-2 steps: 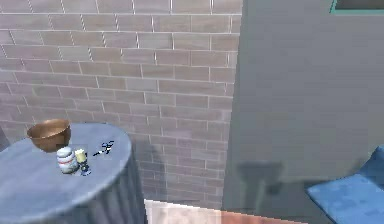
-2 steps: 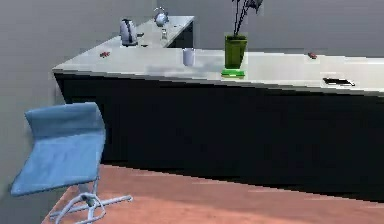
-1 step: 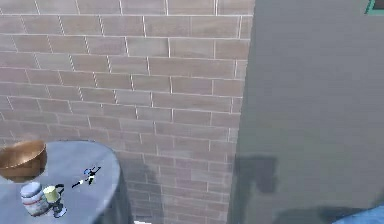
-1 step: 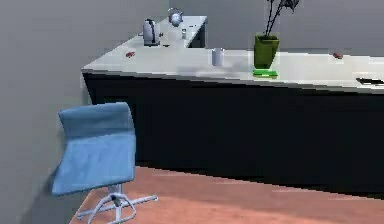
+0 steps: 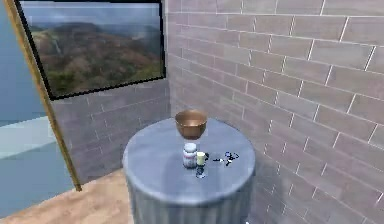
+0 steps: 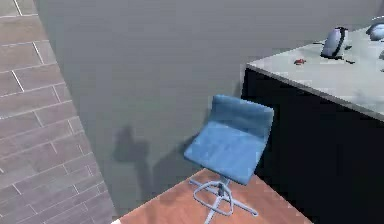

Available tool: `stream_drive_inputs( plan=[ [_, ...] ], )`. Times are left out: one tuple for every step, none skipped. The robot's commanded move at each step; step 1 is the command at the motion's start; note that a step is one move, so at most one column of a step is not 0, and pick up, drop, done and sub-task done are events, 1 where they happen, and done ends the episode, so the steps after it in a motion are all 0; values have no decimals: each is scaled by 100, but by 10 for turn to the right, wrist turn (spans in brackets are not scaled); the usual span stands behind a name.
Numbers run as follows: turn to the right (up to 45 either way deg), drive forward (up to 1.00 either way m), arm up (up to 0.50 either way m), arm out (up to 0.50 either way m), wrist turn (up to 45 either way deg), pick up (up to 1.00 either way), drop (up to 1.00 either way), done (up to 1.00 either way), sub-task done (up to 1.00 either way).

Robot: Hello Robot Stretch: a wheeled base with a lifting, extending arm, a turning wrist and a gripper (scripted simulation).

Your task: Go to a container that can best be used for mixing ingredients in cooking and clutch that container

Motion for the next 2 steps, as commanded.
stream_drive_inputs(
  plan=[
    [-450, 0, 0, 0, 0, 0, 0, 0, 0],
    [-420, 0, 0, 0, 0, 0, 0, 0, 0]
  ],
)
